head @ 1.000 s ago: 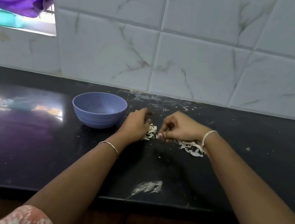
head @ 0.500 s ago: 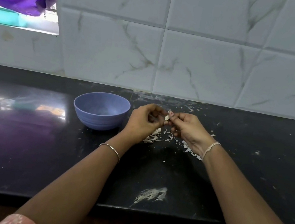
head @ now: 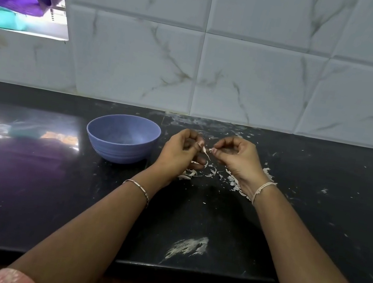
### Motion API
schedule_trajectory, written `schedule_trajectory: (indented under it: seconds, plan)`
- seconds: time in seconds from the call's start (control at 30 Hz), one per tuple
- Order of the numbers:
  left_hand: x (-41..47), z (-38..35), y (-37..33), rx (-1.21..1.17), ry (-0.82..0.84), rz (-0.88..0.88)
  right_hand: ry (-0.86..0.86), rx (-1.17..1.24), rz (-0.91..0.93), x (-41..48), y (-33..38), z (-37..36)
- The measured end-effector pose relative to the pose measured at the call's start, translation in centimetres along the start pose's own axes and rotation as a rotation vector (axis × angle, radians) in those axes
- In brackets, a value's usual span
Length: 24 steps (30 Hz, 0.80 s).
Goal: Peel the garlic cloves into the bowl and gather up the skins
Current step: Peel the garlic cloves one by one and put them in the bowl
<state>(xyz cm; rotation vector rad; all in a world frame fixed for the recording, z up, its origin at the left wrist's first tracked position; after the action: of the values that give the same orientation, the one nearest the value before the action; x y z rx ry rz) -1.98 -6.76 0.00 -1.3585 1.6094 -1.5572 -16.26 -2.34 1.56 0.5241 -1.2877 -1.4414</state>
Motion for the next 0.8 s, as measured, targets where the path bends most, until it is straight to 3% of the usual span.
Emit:
schedule_trajectory:
  seconds: [0.13, 0.4, 0.57, 0.8]
  plan:
    - [0.3, 0.1, 0.2, 0.044, -0.011, -0.006, 0.038, 0.054, -0.008, 0.1, 0.1, -0.4]
    - [0.3, 0.1, 0.3, -0.072, 0.004, 0.018, -0.030, -0.041, 0.016, 0.2, 0.0, -0.1]
    - [-0.1, 0.2, 0.3, -0.143, -0.013, 0.055, 0.026, -0.049, -0.017, 0.2, -0.3, -0.9]
    - [-0.4, 0.1, 0.6, -0.231, -0.031, 0.144, 0.016, -0.262, 0.046, 0.3, -0.3, -1.4]
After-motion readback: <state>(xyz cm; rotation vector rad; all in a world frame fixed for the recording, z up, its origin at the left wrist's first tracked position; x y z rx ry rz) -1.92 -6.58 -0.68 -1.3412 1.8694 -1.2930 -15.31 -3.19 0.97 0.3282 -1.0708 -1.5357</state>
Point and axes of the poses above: each hand's wrist, its own x-axis towards the middle knuckle, its own z-axis out of the back of the hand, y = z × x, the point moved 7 cm from there along x, towards the middle knuckle, and after that the axes turned 12 degrees about -x, right-handed, at the moved point
